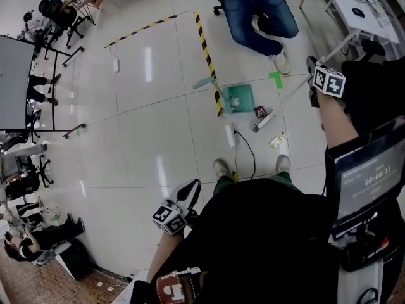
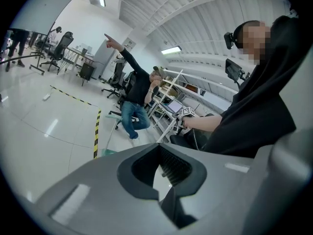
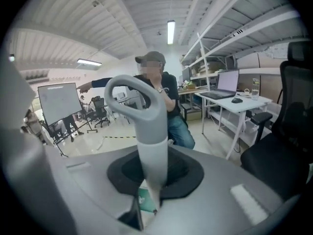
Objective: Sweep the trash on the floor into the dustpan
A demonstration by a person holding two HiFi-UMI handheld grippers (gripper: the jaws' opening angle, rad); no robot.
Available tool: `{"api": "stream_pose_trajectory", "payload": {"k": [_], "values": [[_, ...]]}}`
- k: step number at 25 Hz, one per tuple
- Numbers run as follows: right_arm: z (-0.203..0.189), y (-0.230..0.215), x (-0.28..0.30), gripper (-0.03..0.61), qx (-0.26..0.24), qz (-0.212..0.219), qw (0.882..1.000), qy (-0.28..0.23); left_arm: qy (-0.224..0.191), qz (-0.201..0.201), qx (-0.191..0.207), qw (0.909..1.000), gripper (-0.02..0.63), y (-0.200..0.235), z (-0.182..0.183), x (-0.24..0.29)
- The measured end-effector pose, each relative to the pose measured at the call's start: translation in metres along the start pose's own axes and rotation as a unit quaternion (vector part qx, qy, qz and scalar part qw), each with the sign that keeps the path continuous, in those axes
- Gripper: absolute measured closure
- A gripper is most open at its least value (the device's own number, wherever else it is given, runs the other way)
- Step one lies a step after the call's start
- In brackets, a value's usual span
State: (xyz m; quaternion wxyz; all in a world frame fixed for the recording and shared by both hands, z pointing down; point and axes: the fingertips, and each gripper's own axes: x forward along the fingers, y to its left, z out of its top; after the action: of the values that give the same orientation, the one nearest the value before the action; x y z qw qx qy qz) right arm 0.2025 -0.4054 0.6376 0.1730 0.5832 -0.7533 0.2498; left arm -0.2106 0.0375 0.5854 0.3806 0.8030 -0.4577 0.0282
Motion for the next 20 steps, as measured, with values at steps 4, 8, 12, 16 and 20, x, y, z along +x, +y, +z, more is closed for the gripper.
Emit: {"api": "stream_pose_trajectory", "payload": {"k": [4,8,12,16,20], "values": [[0.001,0.001,0.0,0.534,-0.018,0.017,1.0,-0.009,0.0,-0.007,0.006,1.0,0.618,0.001,0.002,0.005],[-0.01,0.016,-0.002,0.531,-0.042,0.044,0.998,0.018,0.001,-0.009,0.004,1.0,0.618,0.003,-0.003,0.006],[-0.021,0.03,0.002,0.532,-0.055,0.054,0.996,0.055,0.002,-0.01,0.002,0.9999,0.618,0.002,-0.003,0.008],[-0.018,0.051,0.01,0.534,-0.084,0.068,0.992,0.067,-0.001,-0.007,0.002,1.0,0.618,-0.001,-0.001,0.006],[-0.014,0.073,0.014,0.535,-0.12,0.09,0.987,0.05,0.0,0.003,-0.002,1.0,0.618,-0.005,-0.002,-0.001]]}}
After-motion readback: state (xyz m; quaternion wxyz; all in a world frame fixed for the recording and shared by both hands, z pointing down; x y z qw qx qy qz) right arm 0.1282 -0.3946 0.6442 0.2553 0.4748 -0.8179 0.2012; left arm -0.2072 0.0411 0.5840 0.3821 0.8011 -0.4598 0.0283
